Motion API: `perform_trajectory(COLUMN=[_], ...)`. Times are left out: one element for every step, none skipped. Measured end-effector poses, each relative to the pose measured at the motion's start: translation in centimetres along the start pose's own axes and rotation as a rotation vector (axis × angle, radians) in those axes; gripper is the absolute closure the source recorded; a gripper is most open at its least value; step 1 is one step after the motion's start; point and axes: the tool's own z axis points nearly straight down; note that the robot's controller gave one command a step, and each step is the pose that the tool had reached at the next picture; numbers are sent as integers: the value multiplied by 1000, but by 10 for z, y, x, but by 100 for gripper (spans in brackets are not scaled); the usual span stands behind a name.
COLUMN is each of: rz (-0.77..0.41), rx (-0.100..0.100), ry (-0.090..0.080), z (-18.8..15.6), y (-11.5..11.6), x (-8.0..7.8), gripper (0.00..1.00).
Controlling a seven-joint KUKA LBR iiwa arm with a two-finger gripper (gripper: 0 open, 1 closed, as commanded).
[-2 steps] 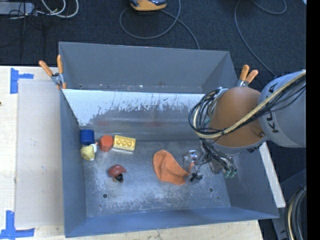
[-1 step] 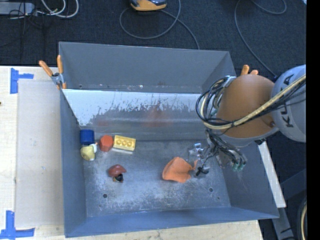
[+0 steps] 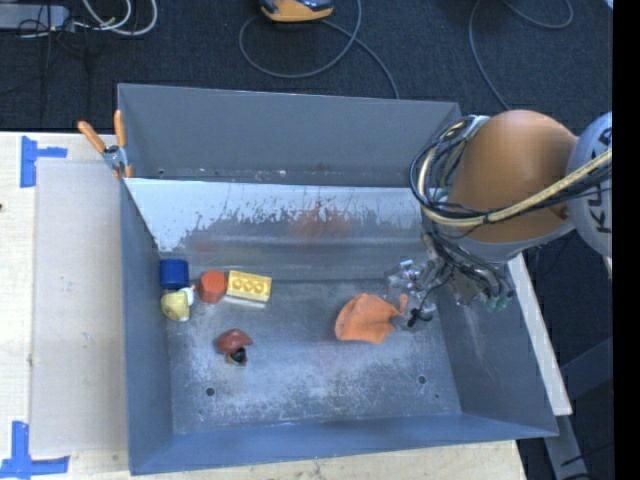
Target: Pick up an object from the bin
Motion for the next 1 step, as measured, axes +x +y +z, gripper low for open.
perform_trajectory(rz=[-2], rx=[-3], ry=[8], z=[-42], y=[2], x=[20], gripper=[100])
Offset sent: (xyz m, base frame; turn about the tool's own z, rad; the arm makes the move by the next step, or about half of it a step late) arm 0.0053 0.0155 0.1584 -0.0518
